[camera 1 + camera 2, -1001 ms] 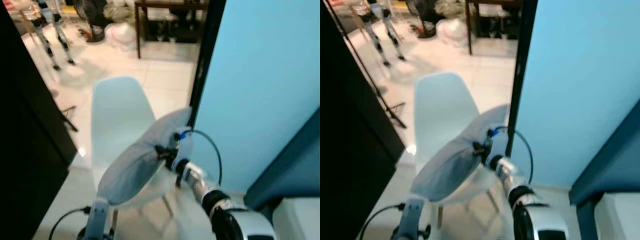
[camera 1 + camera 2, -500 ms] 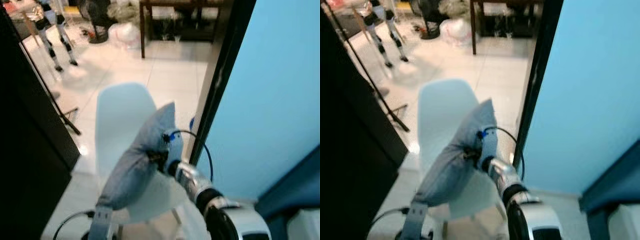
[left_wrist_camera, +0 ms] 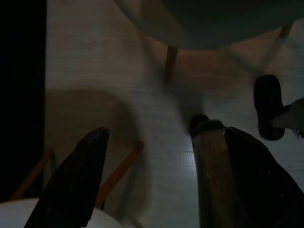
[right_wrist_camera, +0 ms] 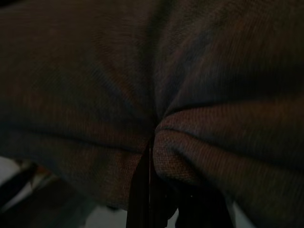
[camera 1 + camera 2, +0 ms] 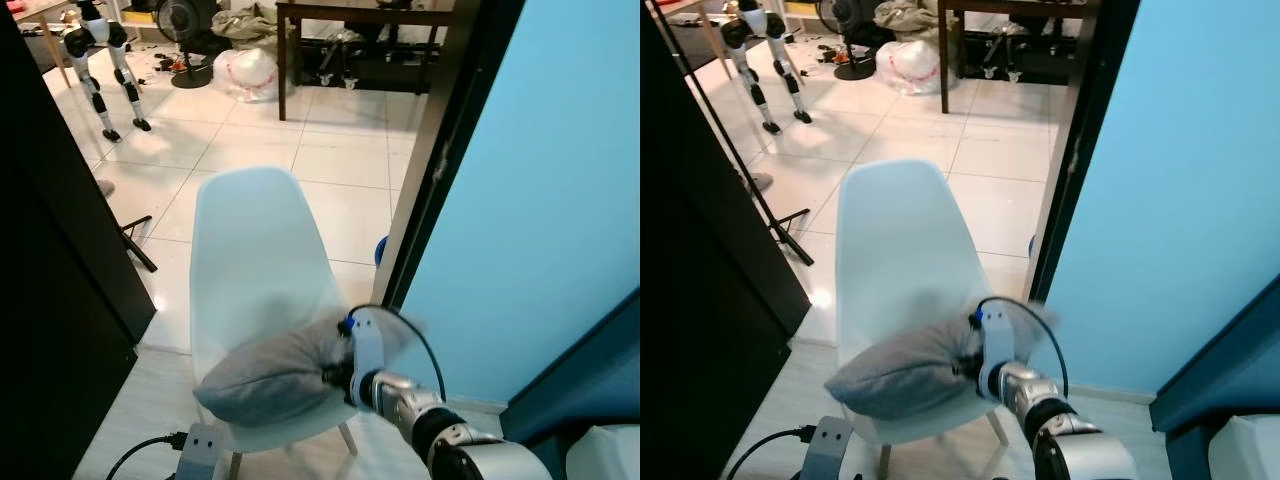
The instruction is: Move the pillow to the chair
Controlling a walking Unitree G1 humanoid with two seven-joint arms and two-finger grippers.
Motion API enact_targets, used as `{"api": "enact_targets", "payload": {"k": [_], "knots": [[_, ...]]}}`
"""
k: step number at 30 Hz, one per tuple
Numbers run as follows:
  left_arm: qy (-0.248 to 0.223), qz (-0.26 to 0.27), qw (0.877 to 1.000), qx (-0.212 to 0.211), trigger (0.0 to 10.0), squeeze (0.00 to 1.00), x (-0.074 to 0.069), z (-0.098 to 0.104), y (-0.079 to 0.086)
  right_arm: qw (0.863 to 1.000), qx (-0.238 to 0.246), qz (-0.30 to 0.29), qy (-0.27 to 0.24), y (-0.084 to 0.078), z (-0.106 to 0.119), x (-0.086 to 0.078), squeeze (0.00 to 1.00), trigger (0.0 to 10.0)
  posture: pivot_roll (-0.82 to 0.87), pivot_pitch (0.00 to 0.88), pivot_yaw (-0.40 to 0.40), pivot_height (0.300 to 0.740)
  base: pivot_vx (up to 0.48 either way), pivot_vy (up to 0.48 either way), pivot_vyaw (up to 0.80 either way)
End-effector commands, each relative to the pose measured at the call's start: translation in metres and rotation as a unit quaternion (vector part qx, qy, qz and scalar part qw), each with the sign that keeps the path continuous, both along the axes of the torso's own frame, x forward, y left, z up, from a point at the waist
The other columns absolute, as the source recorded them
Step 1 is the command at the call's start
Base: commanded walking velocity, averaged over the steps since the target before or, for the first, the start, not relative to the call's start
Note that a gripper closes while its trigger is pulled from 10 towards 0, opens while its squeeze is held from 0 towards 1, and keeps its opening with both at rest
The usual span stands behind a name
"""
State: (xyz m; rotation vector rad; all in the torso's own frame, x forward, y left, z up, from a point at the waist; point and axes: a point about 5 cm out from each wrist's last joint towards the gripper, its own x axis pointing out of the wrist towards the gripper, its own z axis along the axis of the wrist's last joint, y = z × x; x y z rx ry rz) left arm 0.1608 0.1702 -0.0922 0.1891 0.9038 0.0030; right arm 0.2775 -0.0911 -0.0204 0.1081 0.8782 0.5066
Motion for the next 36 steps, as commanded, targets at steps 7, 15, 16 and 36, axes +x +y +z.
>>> {"api": "enact_targets", "payload": {"k": [7, 15, 16, 36], "knots": [[0.018, -0.001, 1.0, 0.007, 10.0, 0.0, -0.017, -0.006, 0.002, 0.997, -0.018, 0.057, 0.048, 0.013, -0.014, -0.021, 0.0, 10.0, 0.02, 0.164, -0.019, 0.65, 0.0, 0.0, 0.0], [0.025, 0.005, 1.0, 0.011, 10.0, 0.0, -0.028, -0.009, 0.006, 0.987, -0.067, 0.101, 0.102, 0.012, -0.028, -0.042, 0.0, 10.0, 0.05, 0.203, -0.031, 0.615, 0.0, 0.0, 0.0], [0.024, 0.008, 1.0, 0.011, 10.0, 0.0, -0.028, -0.009, 0.007, 0.987, -0.067, 0.1, 0.107, 0.012, -0.029, -0.044, 0.0, 10.0, 0.06, 0.207, -0.032, 0.61, 0.0, 0.0, 0.0], [-0.198, 0.13, 0.966, 0.102, 10.0, 0.0, 0.044, 0.052, 0.08, 0.979, 0.138, 0.029, -0.144, 0.077, 0.068, 0.04, 0.0, 10.0, 0.1, 0.229, -0.018, 0.52, 0.0, 0.0, 0.0]]}}
